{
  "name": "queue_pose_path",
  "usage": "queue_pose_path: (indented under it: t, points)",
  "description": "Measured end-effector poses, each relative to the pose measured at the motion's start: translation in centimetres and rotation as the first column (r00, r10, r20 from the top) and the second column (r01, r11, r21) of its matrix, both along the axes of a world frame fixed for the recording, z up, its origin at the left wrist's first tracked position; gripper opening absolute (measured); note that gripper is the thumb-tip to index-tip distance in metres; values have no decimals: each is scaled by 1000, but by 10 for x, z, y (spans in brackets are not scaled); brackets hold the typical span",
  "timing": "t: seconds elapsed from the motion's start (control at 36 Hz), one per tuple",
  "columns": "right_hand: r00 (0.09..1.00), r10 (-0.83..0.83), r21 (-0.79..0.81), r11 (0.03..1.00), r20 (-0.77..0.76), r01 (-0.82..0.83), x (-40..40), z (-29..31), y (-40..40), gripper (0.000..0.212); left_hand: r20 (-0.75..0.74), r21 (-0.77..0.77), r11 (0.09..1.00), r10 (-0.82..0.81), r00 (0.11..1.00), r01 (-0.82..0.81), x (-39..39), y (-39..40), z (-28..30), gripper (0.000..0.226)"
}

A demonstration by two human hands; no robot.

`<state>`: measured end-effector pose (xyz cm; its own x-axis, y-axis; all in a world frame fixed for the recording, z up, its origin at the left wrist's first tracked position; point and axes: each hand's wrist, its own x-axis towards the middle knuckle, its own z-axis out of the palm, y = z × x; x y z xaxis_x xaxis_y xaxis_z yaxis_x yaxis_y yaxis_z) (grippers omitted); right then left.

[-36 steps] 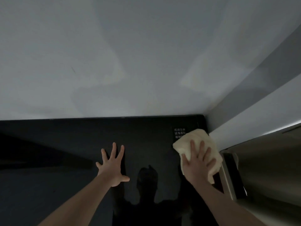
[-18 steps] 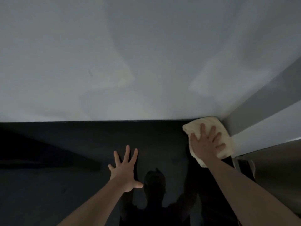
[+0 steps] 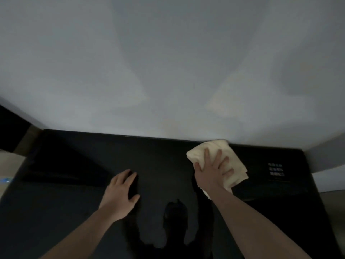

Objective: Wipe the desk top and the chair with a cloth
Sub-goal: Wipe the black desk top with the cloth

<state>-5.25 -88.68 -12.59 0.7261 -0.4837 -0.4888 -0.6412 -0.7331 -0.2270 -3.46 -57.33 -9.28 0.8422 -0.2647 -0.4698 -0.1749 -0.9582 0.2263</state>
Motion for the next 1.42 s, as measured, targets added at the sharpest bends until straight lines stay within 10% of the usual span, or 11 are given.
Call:
queue_pose_path:
  t: [0.39,0.58,0.89,1.42]
  points:
    - [937,348,-3,937,40,-348,46,-1,159,76,-143,188,936,326,934,-298,36,245,-2,111]
    - [997,47,-15,999,54,-47,12,-6,90,75,-220,173,899,434,874,-403,52,260,6,136]
    - [957,-289,-19,957,-25,288,52,-7,109,74,-205,158,905,422,883,-395,60,269,1,138]
    - [999,4,49,999,34,-6,168,-7,400,74,-212,133,976,200,957,-174,84,306,-10,144]
